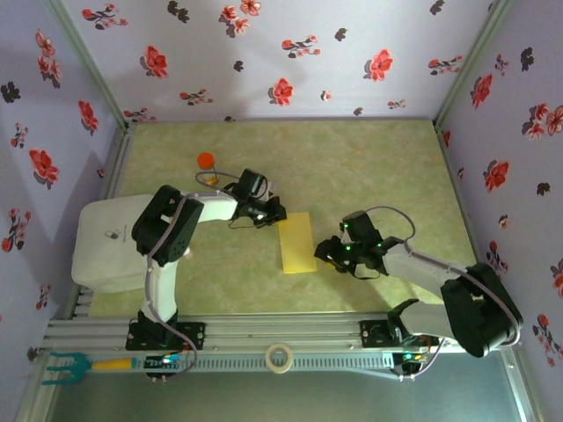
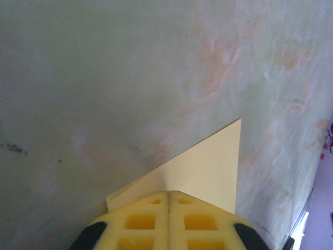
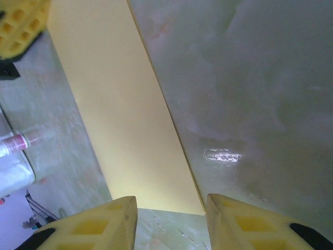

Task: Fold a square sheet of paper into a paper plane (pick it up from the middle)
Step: Fold the triangle a second time at the center of the table.

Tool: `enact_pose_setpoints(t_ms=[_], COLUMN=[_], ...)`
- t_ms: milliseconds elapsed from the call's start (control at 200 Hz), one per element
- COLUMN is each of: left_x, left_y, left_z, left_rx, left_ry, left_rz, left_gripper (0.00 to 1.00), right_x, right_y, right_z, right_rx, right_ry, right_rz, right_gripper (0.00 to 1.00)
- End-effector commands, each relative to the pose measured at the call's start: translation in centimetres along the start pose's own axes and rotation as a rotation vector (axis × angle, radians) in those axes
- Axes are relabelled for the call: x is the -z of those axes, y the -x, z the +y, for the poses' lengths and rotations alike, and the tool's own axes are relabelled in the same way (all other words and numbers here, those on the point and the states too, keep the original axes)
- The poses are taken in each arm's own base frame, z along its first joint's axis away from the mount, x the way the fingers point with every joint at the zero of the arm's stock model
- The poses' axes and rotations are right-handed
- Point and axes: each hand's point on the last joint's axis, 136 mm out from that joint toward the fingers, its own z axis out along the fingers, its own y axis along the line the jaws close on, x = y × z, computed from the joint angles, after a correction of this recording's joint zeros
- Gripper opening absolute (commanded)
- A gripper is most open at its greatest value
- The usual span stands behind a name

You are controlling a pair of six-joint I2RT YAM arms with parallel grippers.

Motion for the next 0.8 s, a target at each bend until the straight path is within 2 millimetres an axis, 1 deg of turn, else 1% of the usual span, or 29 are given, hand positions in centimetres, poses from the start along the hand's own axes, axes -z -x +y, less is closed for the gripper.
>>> enact_pose_setpoints(t_ms=[0, 90, 240, 395, 590, 795], left_x=[-0.9, -0.9, -0.7, -0.6, -0.5, -0.5], left_y=[-1.8, -2.1, -1.9, -1.9, -2.1, -2.0], left_z=[3.1, 3.4, 3.4, 3.5, 3.6, 3.6], left_rx=[0.062, 0.066, 0.063, 0.066, 0.067, 0.068], left_ry=[0.044, 0.049, 0.062, 0.067, 0.071, 0.072], left_rz=[0.034, 0.038, 0.04, 0.039, 0.04, 0.038], left_gripper=[0.0, 0.0, 0.0, 0.0, 0.0, 0.0], right_x=[-0.6, -0.9, -1.1, -1.4, -1.7, -2.0], right_y=[-0.6, -0.6, -0.5, -0.7, -0.8, -0.8], right_z=[0.6, 0.6, 0.8, 0.9, 0.4, 0.6], right_rx=[0.0, 0.0, -0.003, -0.013, -0.027, -0.031], right_ry=[0.007, 0.0, 0.005, 0.019, 0.0, 0.018], right_rz=[0.045, 0.052, 0.052, 0.064, 0.071, 0.081], right_gripper=[0.43, 0.44, 0.45, 0.45, 0.44, 0.43])
